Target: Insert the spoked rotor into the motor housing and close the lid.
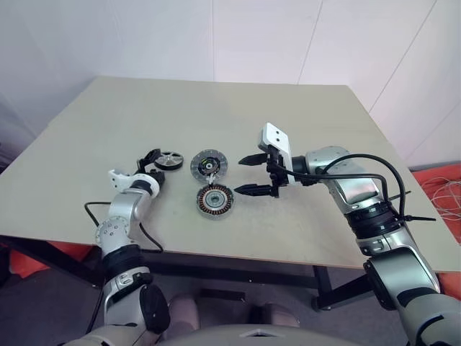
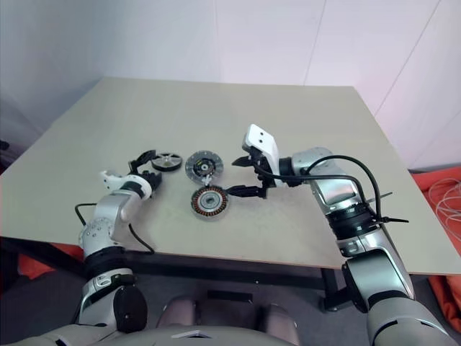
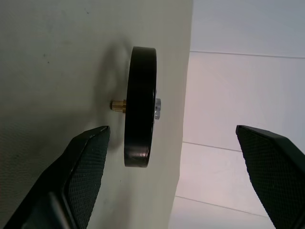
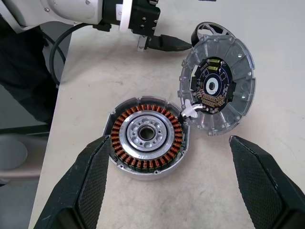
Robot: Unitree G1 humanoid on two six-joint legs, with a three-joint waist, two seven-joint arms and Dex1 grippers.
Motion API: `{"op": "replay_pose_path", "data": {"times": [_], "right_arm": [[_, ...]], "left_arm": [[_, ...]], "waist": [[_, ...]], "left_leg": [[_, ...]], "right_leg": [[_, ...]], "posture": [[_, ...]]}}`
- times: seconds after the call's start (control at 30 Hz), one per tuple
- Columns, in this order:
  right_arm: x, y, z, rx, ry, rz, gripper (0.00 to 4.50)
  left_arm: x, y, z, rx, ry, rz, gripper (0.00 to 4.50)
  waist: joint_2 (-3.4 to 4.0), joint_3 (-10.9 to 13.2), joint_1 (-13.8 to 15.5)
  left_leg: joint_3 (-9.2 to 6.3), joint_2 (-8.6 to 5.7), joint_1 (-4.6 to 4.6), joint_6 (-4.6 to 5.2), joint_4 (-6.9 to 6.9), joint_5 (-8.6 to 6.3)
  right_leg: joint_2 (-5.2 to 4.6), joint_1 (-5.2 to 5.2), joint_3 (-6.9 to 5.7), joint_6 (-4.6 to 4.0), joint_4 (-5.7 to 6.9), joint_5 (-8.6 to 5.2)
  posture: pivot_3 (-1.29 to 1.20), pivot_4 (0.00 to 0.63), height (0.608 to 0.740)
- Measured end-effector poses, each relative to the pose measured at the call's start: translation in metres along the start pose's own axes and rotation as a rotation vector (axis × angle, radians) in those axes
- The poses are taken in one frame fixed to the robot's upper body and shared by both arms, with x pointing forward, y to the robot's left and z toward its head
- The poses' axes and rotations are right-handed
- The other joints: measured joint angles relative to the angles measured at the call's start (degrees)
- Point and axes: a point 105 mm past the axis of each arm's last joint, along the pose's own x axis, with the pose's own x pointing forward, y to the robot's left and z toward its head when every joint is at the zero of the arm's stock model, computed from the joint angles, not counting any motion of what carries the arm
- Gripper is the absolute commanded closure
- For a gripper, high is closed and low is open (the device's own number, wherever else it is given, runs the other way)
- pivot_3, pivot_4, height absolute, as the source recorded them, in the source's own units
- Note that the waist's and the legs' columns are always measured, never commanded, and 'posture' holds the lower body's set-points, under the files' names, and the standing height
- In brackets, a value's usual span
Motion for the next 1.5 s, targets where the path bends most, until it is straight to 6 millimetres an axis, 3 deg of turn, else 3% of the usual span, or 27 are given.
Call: {"op": "replay_pose_path", "data": {"times": [0.4,0.6,0.73,0.93,1.13,1.23,1.37,1.5], "right_arm": [[0.001,0.001,-0.001,0.0,0.006,0.004,0.0],[0.001,0.001,-0.001,0.0,0.007,0.002,0.0],[0.0,0.001,-0.003,0.003,0.011,0.001,0.0],[-0.002,0.002,-0.008,0.014,0.024,-0.001,0.0],[-0.005,0.001,-0.01,0.01,0.032,-0.003,0.0],[-0.009,0.0,-0.011,0.007,0.042,-0.01,0.0],[-0.011,0.0,-0.014,0.009,0.049,-0.008,0.0],[-0.018,0.0,-0.019,0.017,0.073,-0.01,0.0]], "left_arm": [[0.01,0.006,-0.003,-0.012,0.006,0.007,4.12],[0.009,0.004,-0.004,-0.007,0.014,-0.005,4.14],[-0.001,0.004,-0.002,0.012,0.031,-0.027,4.14],[-0.047,-0.002,0.008,0.113,0.125,-0.117,4.14],[-0.098,0.006,0.004,0.2,0.281,-0.147,4.14],[-0.121,-0.001,0.005,0.213,0.327,-0.198,4.14],[-0.136,-0.011,-0.01,0.224,0.405,-0.293,4.14],[-0.141,-0.013,-0.043,0.221,0.545,-0.343,4.14]], "waist": [[0.0,0.0,-0.01],[0.0,0.0,-0.03],[0.0,0.0,-0.05],[-0.01,0.01,-0.28],[-0.01,0.01,-0.18],[0.0,0.02,-0.13],[0.0,0.02,-0.13],[0.02,0.04,-0.11]], "left_leg": [[0.0,0.0,0.0,0.0,0.0,0.0],[0.0,0.0,0.0,0.0,0.0,0.0],[0.0,0.01,-0.01,0.0,0.0,0.0],[0.02,0.02,-0.01,0.01,-0.01,-0.01],[0.03,0.04,0.12,0.2,0.13,-0.13],[0.03,0.04,0.28,0.22,0.17,-0.14],[0.03,0.03,0.46,0.22,0.25,-0.14],[0.04,0.03,0.57,0.22,0.27,-0.14]], "right_leg": [[0.0,0.0,0.0,-0.02,0.02,0.01],[0.0,0.01,0.01,-0.2,0.02,0.12],[0.0,-0.02,0.0,-0.34,0.02,0.19],[0.01,-0.06,0.01,-0.42,0.07,0.19],[0.01,0.05,0.0,-0.04,0.09,-0.03],[0.01,0.2,0.01,-0.02,0.08,-0.04],[0.0,0.42,0.03,0.01,0.05,-0.06],[0.0,0.55,0.05,0.03,0.04,-0.07]], "posture": [[0.0,0.0,0.74],[0.0,0.0,0.74],[0.0,0.0,0.74],[0.0,0.0,0.74],[0.0,0.0,0.74],[0.0,0.0,0.74],[0.0,0.0,0.74],[0.0,0.0,0.74]]}}
